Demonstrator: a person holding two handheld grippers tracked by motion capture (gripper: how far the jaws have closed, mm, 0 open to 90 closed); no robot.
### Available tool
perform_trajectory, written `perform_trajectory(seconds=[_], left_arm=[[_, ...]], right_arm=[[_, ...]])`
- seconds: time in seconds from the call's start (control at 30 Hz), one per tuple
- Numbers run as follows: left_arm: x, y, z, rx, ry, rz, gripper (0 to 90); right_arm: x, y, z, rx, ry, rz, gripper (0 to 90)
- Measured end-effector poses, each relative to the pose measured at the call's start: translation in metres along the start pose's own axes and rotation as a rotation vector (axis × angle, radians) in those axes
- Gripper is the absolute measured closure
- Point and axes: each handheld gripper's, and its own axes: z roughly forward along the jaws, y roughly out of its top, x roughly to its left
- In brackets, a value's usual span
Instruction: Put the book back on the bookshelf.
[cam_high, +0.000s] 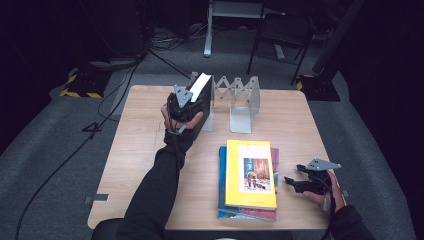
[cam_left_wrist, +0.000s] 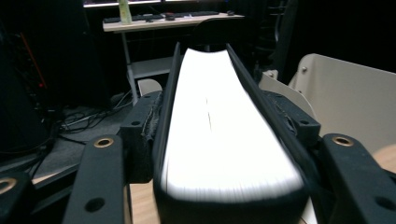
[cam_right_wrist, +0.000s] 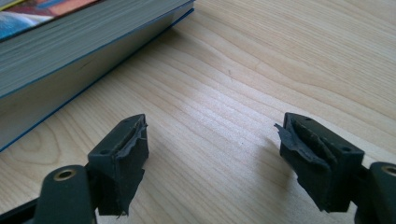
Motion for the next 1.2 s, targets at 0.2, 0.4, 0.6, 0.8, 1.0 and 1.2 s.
perform_trajectory(seconds=[0.2, 0.4, 0.6, 0.8, 1.0, 1.2], left_arm=[[0.006, -0.013, -0.013, 0.031, -0.017, -0.008, 41.1], [0.001, -0.042, -0.010, 0.107, -0.032, 0.007, 42.0], [-0.005, -0.061, 0.001, 0.136, 0.038, 0.009, 49.5], [-0.013, -0.060, 0.005, 0.138, 0.096, 0.002, 51.1], [-0.023, -0.059, 0.017, 0.126, 0.170, -0.030, 51.8], [-0.026, -0.055, 0.028, 0.134, 0.217, -0.070, 51.8]], right_arm=[[0.000, -0.001, -0.001, 0.001, 0.002, -0.001, 23.7], [0.000, -0.001, -0.001, 0.001, 0.002, -0.001, 23.7], [0.000, -0.001, -0.001, 0.001, 0.003, 0.000, 23.8], [0.000, -0.001, -0.001, 0.001, 0.003, -0.001, 23.7], [0.000, -0.001, -0.001, 0.001, 0.003, -0.001, 23.6], [0.000, -0.001, -0.001, 0.002, 0.004, -0.002, 23.5]])
